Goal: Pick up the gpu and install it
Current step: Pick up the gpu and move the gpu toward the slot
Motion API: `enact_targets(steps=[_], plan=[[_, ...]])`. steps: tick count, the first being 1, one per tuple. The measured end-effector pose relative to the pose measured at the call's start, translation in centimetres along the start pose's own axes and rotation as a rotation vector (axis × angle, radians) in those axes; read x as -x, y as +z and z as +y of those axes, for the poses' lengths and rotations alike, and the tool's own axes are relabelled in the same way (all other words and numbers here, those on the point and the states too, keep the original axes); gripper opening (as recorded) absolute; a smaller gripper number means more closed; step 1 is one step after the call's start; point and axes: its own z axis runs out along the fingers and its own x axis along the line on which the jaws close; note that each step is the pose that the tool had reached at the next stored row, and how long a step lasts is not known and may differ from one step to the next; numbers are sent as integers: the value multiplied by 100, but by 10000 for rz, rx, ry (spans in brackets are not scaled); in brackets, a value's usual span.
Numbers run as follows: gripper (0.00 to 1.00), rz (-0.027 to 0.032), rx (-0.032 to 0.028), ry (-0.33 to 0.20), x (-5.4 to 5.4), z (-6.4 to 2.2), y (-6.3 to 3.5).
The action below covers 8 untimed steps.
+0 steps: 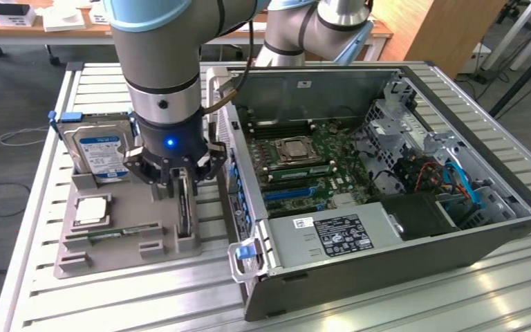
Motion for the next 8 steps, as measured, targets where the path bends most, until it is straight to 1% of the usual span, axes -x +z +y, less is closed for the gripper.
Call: enact_targets(steps=[8], plan=[[43,-1,1,0,-2,-3,68]])
